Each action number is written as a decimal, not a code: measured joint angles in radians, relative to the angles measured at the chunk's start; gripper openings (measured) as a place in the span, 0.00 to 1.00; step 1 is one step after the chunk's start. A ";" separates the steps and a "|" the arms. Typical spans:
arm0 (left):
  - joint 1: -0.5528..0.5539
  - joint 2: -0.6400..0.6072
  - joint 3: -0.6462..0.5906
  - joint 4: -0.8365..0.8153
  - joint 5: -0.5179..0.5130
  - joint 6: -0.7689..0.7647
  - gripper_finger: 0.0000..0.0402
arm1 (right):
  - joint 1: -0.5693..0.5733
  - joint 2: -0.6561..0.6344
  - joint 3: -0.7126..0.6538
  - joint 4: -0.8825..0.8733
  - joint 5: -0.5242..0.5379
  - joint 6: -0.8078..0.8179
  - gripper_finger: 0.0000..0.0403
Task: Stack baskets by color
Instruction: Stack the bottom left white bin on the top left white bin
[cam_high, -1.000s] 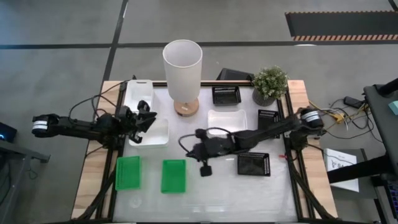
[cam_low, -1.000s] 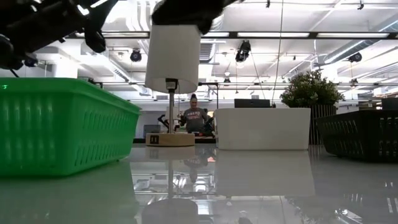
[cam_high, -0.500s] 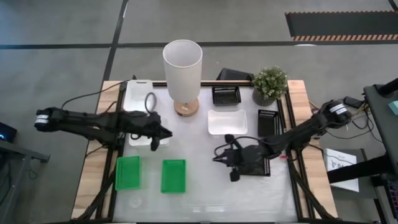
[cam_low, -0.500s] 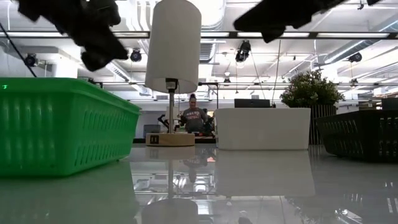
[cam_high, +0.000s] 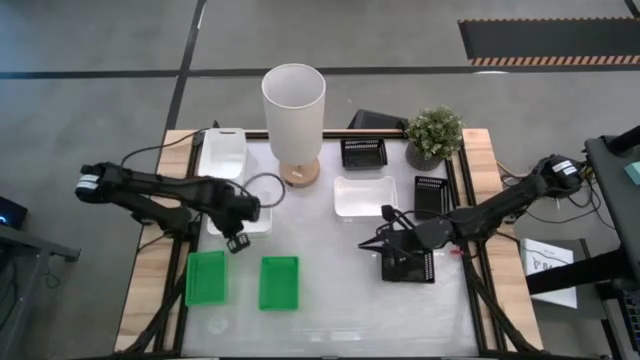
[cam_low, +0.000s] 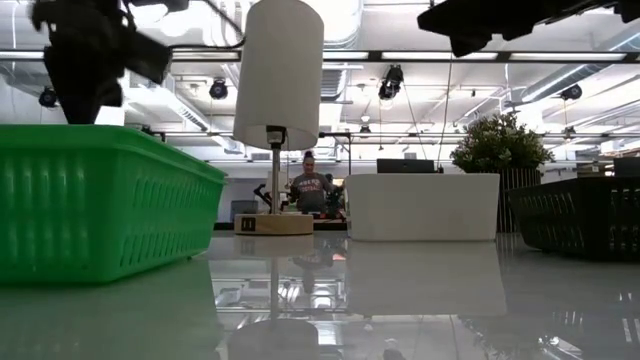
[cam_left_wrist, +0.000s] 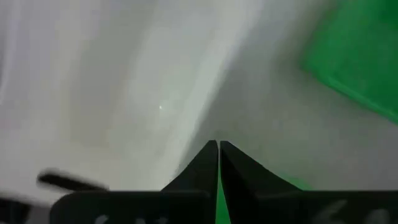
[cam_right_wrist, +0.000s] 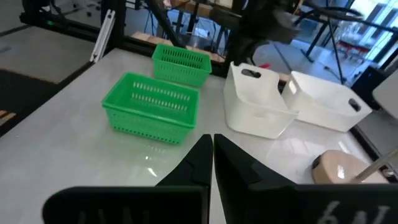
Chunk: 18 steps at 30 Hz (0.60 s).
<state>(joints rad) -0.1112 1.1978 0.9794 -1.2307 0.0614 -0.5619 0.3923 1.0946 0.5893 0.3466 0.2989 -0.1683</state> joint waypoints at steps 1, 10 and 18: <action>-0.021 0.015 0.016 0.002 0.004 0.045 0.00 | 0.000 -0.010 -0.003 -0.001 0.000 -0.006 0.02; -0.094 0.128 0.073 -0.018 0.007 0.207 0.06 | 0.000 -0.075 -0.039 -0.003 -0.001 -0.016 0.02; -0.095 0.193 0.059 -0.037 -0.090 0.314 0.34 | 0.000 -0.078 -0.039 -0.021 -0.002 -0.016 0.02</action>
<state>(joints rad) -0.2066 1.3909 1.0380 -1.2675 -0.0288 -0.2479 0.3923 1.0168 0.5503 0.3254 0.2970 -0.1841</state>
